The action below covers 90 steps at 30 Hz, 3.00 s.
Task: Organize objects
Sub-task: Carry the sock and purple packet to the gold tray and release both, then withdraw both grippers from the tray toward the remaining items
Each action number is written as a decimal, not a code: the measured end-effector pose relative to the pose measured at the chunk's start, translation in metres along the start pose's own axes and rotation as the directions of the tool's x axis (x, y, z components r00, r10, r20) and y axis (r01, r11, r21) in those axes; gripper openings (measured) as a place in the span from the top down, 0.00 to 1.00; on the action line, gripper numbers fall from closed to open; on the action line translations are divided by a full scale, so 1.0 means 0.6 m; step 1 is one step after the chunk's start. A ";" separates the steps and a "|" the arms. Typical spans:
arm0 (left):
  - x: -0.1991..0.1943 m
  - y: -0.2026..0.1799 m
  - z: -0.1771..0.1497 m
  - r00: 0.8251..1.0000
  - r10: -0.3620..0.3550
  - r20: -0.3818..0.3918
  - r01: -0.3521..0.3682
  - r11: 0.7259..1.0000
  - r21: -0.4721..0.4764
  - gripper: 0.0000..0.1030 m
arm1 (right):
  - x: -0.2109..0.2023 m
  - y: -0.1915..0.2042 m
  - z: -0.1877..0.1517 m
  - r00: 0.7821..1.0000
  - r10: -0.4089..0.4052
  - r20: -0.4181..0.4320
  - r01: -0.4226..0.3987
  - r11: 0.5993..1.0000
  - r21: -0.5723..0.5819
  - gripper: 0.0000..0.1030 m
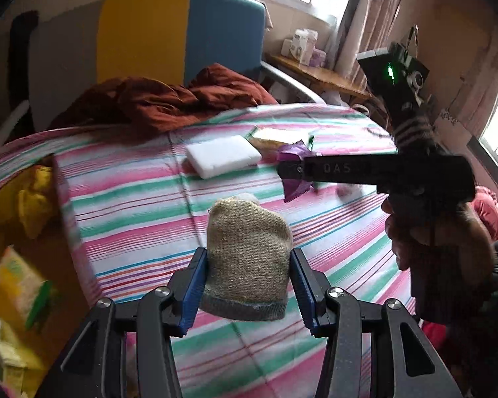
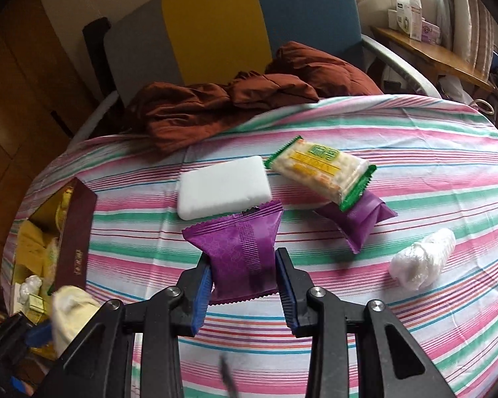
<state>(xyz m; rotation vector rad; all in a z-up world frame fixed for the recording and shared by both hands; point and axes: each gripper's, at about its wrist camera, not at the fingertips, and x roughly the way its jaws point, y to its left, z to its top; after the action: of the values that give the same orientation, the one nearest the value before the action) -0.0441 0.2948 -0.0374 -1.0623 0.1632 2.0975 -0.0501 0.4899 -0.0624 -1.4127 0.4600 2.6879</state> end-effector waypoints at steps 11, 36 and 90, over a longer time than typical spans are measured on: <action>-0.118 0.120 -0.019 0.988 0.121 0.093 -0.107 0.984 -0.145 0.51 | -0.019 0.111 -0.019 0.993 0.118 -0.009 -0.119 0.989 -0.092 0.65; -0.231 0.310 -0.075 0.890 0.440 0.124 -0.369 0.852 -0.371 0.48 | 0.017 0.429 -0.004 0.969 0.238 -0.067 -0.248 0.927 -0.283 0.55; -0.293 0.196 -0.114 0.853 0.477 0.213 -0.438 0.875 -0.206 0.27 | -0.069 0.375 -0.119 0.996 0.050 0.073 -0.029 0.963 -0.268 0.53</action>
<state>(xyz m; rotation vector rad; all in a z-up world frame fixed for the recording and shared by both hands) -0.0178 0.0825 0.0223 -0.8812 0.1408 2.7010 -0.0146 0.2579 -0.0150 -1.3598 0.1239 2.9148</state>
